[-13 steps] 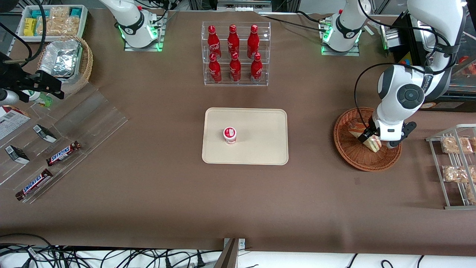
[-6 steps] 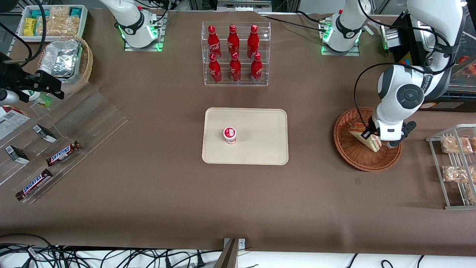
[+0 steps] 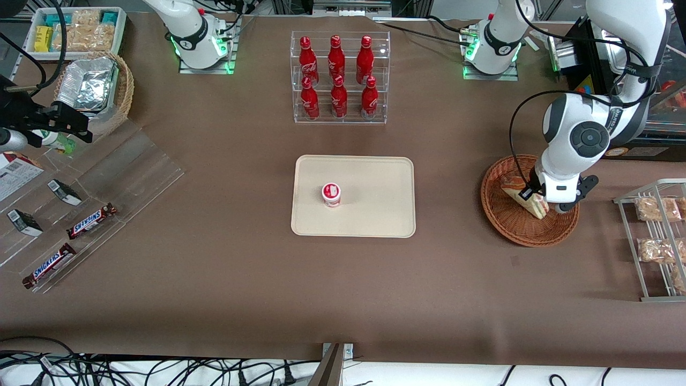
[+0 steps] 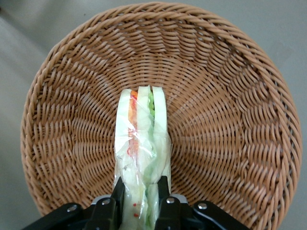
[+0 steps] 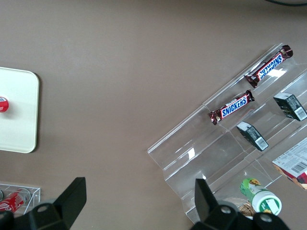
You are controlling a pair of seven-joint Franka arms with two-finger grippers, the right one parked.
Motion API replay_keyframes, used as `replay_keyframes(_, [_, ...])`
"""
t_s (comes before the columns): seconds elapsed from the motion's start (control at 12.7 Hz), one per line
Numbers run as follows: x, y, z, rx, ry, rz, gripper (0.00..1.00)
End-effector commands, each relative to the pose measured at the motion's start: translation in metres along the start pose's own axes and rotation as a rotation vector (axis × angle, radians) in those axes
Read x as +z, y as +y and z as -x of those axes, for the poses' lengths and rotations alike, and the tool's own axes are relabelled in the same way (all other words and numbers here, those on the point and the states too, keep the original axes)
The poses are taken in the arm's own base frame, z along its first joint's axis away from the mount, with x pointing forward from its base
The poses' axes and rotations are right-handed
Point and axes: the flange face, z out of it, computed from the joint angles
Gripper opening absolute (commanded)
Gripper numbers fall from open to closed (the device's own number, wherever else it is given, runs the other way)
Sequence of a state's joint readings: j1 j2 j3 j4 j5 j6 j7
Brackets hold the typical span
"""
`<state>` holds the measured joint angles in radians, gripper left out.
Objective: Place sandwich from basket to tray
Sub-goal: 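Close the left gripper on the sandwich, then lift the sandwich and carry it toward the cream tray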
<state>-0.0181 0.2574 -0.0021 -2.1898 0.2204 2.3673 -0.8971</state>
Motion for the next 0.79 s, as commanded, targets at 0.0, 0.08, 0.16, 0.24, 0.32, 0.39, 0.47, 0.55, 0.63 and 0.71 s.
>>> replay_keyframes(0.0, [-0.045, 0.015, -0.009, 0.114, -0.005, -0.063, 0.3])
replay_keyframes(0.08, [-0.061, 0.024, -0.009, 0.158, -0.015, -0.079, 0.3])
replay_keyframes(0.16, [-0.075, 0.026, -0.012, 0.193, -0.025, -0.095, 0.3])
replay_keyframes(0.24, [-0.09, 0.037, -0.005, 0.245, -0.037, -0.108, 0.3])
replay_keyframes(0.32, [-0.104, 0.043, -0.004, 0.274, -0.041, -0.114, 0.3])
replay_keyframes(0.39, [-0.12, 0.054, 0.004, 0.301, -0.043, -0.118, 0.3])
replay_keyframes(0.47, [-0.138, 0.068, 0.016, 0.34, -0.047, -0.121, 0.3])
replay_keyframes(0.55, [-0.153, 0.08, 0.028, 0.416, -0.058, -0.129, 0.3])
replay_keyframes(0.63, [-0.168, 0.09, 0.04, 0.486, -0.062, -0.127, 0.3])
replay_keyframes(0.71, [-0.178, 0.097, 0.048, 0.509, -0.064, -0.113, 0.3])
